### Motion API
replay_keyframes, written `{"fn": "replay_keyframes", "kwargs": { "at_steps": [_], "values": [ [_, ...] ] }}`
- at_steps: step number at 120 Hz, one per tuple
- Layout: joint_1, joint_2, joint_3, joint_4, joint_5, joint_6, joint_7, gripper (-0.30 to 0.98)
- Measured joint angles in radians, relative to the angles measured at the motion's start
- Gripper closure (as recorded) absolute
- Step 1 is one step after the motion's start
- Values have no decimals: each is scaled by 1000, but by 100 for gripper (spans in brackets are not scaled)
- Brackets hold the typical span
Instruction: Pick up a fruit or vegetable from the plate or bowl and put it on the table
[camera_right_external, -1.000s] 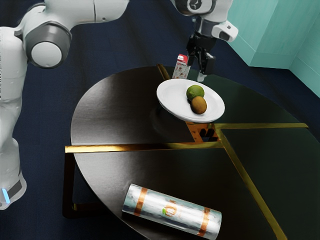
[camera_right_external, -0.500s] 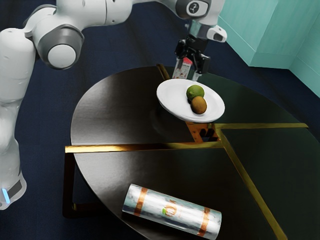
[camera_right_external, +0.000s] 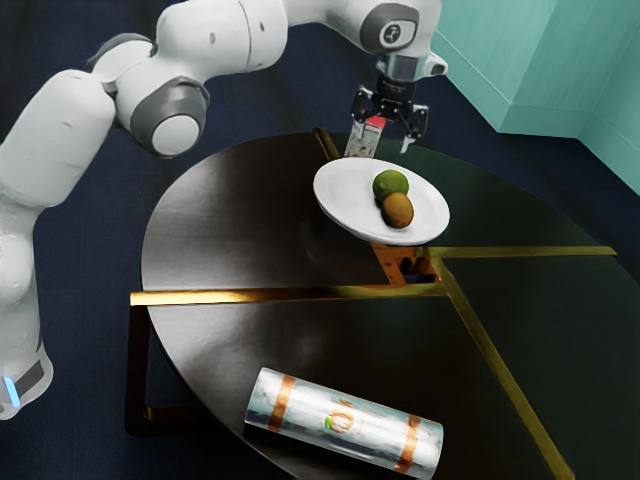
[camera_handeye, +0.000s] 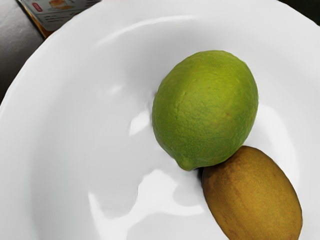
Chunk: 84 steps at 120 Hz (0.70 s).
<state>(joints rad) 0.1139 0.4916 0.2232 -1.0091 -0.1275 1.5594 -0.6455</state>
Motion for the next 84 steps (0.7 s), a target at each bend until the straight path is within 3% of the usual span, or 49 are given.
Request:
{"fn": "replay_keyframes", "kwargs": {
  "at_steps": [39,84],
  "values": [
    [-11,259,1,287,-31,12,-129,0],
    [-6,345,-2,305,-37,-1,-212,0]
  ]
}}
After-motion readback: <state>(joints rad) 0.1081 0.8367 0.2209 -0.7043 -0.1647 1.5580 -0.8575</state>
